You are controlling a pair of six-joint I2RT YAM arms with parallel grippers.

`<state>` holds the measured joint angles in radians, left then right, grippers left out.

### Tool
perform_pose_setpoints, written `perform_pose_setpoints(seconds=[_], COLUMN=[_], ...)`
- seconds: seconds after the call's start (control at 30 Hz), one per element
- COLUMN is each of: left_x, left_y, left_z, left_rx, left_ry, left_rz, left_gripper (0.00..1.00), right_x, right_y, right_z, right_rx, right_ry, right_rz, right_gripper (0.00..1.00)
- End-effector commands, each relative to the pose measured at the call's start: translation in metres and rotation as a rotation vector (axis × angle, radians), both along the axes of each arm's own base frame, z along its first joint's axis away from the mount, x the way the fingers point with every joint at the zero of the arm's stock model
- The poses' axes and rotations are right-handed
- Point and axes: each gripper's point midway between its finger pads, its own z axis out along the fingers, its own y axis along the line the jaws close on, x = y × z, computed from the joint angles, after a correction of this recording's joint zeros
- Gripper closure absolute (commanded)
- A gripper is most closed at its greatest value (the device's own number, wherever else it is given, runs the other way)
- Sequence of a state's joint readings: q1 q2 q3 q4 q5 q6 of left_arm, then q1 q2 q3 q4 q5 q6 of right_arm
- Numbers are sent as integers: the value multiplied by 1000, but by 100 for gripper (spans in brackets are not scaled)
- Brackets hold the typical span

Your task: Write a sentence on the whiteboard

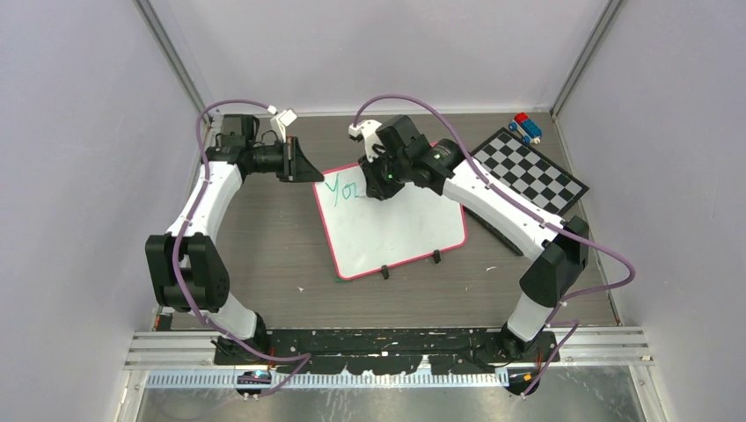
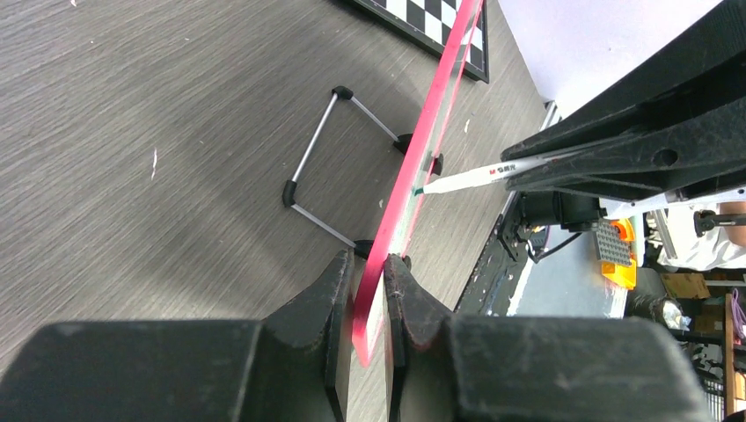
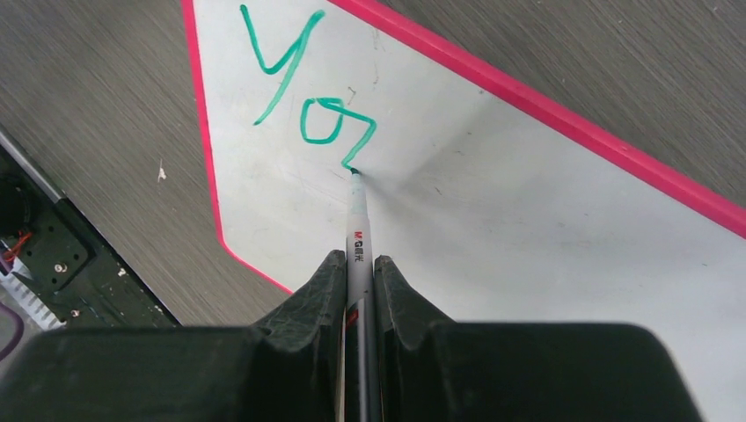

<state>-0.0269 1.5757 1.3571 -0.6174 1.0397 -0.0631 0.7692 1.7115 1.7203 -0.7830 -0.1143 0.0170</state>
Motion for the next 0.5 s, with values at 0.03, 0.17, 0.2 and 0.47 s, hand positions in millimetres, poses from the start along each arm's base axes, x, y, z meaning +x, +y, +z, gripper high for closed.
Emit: perform_pose_setpoints(seconds=[0.03,0.17,0.2,0.47], left_x=[-2,-1,-1,-1], left_y=[-3,-4,-4,-4], left_z=[22,23,22,24], left_rx=[-15,-16,-16,-12], left_ry=[-49,-50,-47,-54], left_rz=[-15,-16,-16,-16], left_gripper=[100,100,100,100], right_x=[28,33,34,34], right_y=[-21,-18,-17,-13], right_z=[45,52,53,49], right_rx=[35,51,53,62], right_ry=[-137,-149,-152,-133], right_rz=[-70,-75,-77,-76], right_gripper=[100,100,100,100])
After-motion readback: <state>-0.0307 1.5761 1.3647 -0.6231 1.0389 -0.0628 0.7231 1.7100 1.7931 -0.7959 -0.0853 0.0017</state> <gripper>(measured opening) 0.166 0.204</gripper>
